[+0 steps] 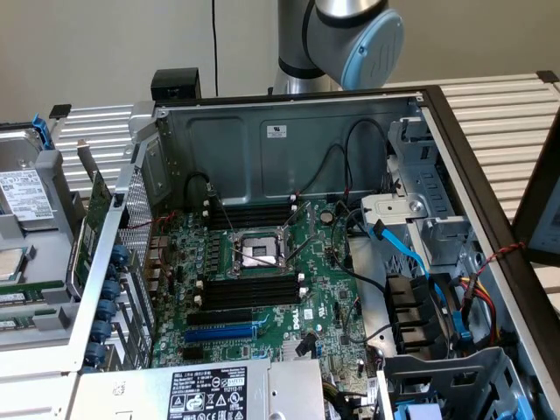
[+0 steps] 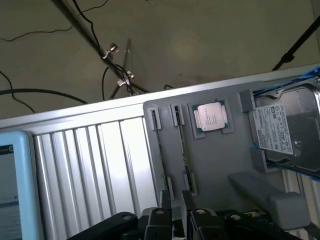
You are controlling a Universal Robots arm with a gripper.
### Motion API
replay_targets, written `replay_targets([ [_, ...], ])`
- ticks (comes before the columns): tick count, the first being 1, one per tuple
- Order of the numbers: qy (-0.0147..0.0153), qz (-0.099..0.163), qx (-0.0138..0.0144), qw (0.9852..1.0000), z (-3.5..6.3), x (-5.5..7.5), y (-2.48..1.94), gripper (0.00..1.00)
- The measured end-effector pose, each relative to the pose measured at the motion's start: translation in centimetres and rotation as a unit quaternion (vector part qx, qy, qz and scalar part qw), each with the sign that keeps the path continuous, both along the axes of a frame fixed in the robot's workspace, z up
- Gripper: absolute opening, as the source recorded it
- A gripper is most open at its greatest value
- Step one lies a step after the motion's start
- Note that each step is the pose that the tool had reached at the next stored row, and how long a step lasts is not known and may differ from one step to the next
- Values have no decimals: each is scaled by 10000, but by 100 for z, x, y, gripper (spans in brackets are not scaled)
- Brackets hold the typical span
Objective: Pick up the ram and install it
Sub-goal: 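Pick up the ram and move it above insertion slot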
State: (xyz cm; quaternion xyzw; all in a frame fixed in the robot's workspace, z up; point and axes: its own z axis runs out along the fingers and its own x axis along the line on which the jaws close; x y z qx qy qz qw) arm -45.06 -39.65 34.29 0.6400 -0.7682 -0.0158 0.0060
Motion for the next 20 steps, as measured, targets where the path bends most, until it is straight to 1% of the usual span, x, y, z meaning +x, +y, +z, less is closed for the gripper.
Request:
replay_targets([
  [1,-6,30,0,10000,-13,-5,0,30],
  [2,-10,59,0,10000,-26,-11,0,30],
  [3,-14,90,0,10000,-41,-17,0,36],
  [5,-20,163,0,9999,-69,-25,-1,36],
  [7,-24,296,0,9996,-95,-26,-1,36],
  [10,-24,568,0,9984,-128,-27,0,36],
  [12,-25,750,1,9972,-153,-27,0,36],
  [14,-24,935,2,9956,-180,-27,0,38],
  [15,-24,1025,2,9947,-192,-27,0,45],
  [17,-24,1203,2,9927,-217,-27,0,45],
  [20,-25,1478,3,9890,-255,-27,0,45],
])
